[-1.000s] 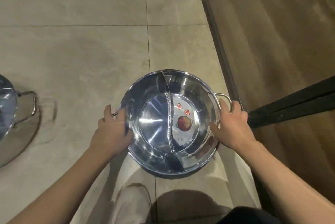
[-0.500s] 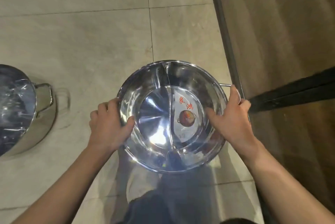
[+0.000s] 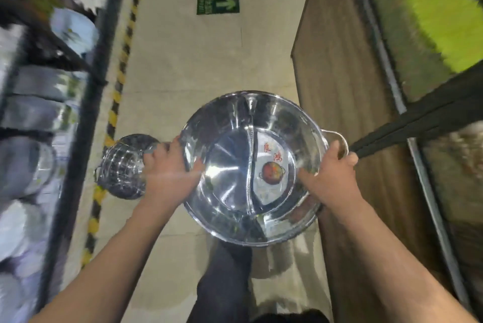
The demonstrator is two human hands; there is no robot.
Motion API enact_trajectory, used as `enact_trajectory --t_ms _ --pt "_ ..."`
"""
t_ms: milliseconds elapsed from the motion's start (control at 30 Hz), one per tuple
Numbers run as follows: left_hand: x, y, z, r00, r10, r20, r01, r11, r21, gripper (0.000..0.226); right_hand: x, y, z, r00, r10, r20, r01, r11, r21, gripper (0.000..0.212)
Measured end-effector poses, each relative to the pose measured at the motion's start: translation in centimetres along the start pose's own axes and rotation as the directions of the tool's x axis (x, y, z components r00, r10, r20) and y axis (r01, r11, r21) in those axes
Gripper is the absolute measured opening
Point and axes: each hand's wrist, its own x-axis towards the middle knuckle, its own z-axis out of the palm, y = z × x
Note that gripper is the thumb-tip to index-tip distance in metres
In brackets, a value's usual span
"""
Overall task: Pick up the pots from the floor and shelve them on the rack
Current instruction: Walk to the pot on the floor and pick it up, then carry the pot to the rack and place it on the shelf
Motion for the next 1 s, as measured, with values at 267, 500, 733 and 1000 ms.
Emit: enact_trajectory --t_ms 267,500,733,1000 --pt "-13.2 1.1 -21.0 0.987 -0.044 -0.153 0.039 0.999 -0.034 0.070 -15.2 -9.5 -15.6 0.997 -0.076 -0.002 0.076 0.994 -0.076 0.079" --pt "-21.1 -4.0 -30.8 0.966 -0.140 -0.218 0.113 0.985 -0.132 0.065 -24.1 -16.8 -20.5 0.968 -0.253 0.004 0.252 0.963 -0.097 0.054" --pt "-26.3 -14.3 -35.2 0.910 -0.328 -0.254 0.291 0.941 -0.173 0.066 -29.0 -26.1 -15.7 0.876 -0.462 0.137 0.481 0.853 -0.204 0.051" --pt "-34.1 -25.1 -37.5 0.746 -0.603 -0.282 0.538 0.795 -0.279 0.068 -33.7 -37.1 -8.1 0.667 -0.667 0.331 0.739 0.650 -0.179 0.050"
